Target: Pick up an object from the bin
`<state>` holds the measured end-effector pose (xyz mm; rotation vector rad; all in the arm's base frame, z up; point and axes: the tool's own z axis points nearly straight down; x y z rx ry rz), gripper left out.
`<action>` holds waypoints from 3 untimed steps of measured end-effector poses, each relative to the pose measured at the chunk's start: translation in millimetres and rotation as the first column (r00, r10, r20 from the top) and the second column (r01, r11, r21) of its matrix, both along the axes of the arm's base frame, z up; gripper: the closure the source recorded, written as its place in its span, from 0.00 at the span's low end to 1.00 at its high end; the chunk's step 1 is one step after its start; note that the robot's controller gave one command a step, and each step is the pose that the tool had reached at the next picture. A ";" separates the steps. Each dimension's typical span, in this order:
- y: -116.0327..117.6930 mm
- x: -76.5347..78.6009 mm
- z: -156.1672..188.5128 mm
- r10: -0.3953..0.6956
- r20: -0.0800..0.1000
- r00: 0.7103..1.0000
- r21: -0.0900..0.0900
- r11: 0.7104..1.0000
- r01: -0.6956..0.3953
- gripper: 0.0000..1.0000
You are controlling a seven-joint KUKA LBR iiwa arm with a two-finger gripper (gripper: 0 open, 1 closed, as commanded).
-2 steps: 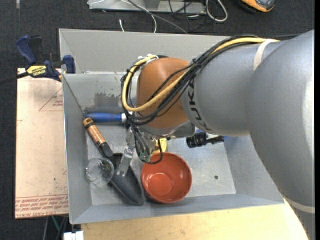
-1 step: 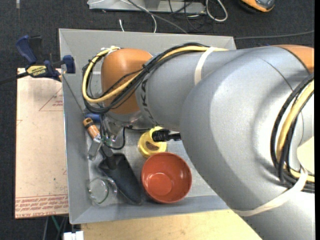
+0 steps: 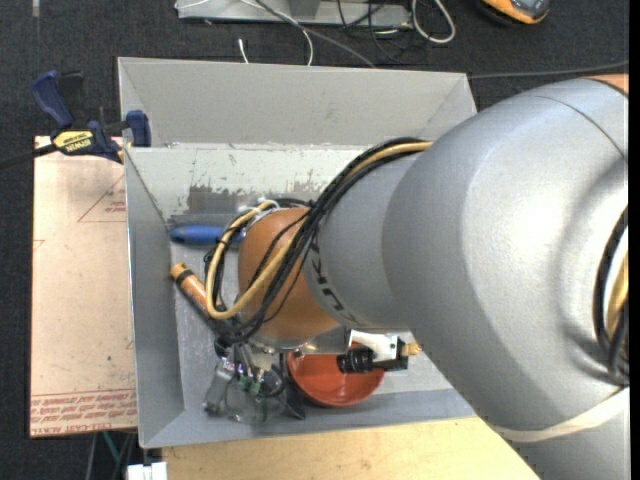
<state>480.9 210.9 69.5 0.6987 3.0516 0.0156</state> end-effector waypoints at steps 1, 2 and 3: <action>-0.1 101.9 0.5 -0.302 -0.011 0.953 0.002 0.953 0.302 1.00; -0.1 101.2 0.2 -0.302 -0.012 0.953 0.001 0.953 0.302 1.00; 0.4 100.5 11.3 -0.300 -0.014 0.954 0.001 0.954 0.300 1.00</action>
Offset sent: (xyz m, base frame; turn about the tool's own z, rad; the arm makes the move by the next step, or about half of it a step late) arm 0.0000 0.0000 0.0000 0.0000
